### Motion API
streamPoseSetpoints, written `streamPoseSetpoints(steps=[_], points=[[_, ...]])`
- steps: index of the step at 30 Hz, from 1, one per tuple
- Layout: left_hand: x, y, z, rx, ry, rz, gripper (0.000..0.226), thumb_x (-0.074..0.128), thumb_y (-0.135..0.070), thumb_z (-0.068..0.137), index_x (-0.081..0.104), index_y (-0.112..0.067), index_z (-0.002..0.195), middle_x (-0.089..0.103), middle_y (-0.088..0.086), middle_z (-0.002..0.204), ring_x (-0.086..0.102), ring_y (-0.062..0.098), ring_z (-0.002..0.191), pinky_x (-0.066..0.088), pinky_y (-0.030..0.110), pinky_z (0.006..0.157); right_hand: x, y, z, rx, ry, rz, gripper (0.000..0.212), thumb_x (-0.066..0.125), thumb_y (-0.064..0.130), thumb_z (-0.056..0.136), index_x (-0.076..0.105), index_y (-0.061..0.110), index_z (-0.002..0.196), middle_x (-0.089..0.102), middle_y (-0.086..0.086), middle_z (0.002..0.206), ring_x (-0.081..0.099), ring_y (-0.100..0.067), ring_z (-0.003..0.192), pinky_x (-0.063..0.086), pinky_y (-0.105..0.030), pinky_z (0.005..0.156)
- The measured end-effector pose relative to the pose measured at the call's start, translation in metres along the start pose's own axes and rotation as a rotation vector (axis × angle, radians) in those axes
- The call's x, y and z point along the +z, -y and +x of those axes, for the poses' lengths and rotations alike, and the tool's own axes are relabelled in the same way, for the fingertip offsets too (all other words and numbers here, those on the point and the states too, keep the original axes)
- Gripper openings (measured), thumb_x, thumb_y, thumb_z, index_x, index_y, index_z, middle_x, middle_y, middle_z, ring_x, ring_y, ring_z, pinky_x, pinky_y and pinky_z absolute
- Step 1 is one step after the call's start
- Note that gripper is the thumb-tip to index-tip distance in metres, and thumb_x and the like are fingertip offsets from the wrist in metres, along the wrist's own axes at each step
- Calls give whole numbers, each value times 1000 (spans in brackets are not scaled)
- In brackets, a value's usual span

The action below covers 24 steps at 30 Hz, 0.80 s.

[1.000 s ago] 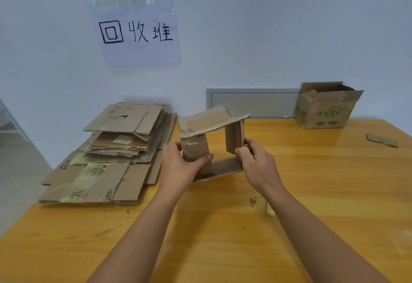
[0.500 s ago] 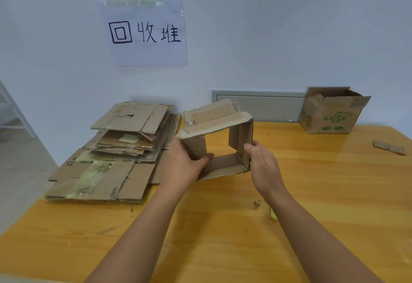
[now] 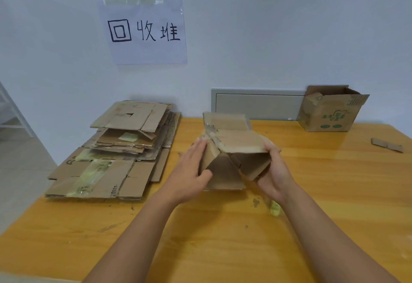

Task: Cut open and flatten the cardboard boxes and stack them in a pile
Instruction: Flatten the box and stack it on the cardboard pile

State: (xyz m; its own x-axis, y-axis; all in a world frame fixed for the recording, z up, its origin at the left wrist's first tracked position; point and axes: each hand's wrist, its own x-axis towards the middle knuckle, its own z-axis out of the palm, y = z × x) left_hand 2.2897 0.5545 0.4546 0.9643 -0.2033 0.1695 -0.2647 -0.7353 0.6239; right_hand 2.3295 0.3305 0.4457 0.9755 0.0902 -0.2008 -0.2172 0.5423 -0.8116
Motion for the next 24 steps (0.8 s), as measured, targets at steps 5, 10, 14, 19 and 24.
streamPoseSetpoints(steps=[5,10,14,19,24], points=[[25,12,1,-38,138,250,80,44,-41,94,-10,-42,154,-14,-13,163,-9,13,151,4,43,123,-26,-9,18,0,-315,-206,33,65,25,93,53,11,121,63,-13,115,63,-28,103,55,-49,91],[46,21,-5,-43,250,389,81,42,-48,93,-12,-43,153,-21,-7,163,-19,18,150,-6,39,121,-43,-7,23,-158,-445,-709,61,65,28,87,36,30,140,55,-6,124,58,-27,105,54,-47,88],[56,24,-5,-69,284,421,75,37,-62,95,-5,-44,154,-18,-8,163,-21,18,149,-10,39,120,-45,-7,29,-234,-338,-1242,54,57,27,92,42,23,144,45,-9,138,47,-28,121,42,-38,95],[61,21,-2,-123,266,391,63,14,-69,96,11,-44,154,-5,-10,165,-13,15,151,-7,40,121,-26,-20,34,-276,-184,-1909,52,41,44,98,37,28,147,10,-4,165,-1,-32,152,2,-54,120],[61,22,9,-103,113,407,48,18,-54,103,29,-43,148,30,-14,153,20,18,142,19,41,113,-11,-38,52,-264,233,-1989,54,18,47,105,10,37,158,-7,5,167,-12,-25,153,-6,-50,122]])
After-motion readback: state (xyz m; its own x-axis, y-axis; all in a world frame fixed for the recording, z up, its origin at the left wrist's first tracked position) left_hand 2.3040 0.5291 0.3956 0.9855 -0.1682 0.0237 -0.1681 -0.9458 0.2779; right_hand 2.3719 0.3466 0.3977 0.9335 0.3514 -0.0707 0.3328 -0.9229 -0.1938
